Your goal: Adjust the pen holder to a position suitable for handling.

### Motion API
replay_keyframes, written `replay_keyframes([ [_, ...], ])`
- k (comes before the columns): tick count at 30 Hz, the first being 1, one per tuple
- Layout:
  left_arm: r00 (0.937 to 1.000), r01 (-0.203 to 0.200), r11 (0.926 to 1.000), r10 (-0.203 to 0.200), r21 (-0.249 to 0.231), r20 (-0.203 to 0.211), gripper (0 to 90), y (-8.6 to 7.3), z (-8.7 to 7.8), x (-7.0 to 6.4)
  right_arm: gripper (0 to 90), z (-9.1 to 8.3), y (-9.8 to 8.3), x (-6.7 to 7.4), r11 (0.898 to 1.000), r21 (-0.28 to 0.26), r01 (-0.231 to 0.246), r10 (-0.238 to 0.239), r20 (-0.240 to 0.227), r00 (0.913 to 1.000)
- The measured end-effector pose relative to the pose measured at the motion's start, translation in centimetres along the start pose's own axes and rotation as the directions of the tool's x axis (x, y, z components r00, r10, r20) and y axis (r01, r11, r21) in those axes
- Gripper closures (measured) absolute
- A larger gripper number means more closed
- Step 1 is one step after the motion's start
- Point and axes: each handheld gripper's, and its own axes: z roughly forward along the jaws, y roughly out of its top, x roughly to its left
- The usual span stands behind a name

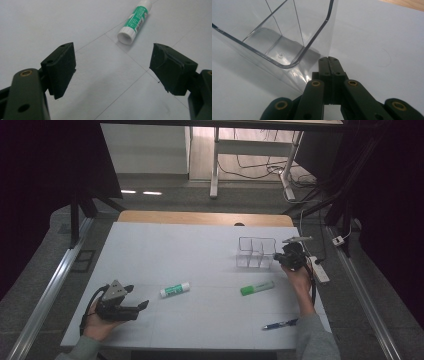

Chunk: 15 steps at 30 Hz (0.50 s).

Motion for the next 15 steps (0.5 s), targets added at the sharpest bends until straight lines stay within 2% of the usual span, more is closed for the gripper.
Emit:
replay_keyframes([
  [15,1.0,0.003,1.0,-0.003,0.004,0.003,20.5,-0.1,0.1,0.1,89.6,0.6,0.8,1.9,0.999,0.003,0.04,-0.04,-0.01,0.9991],
])
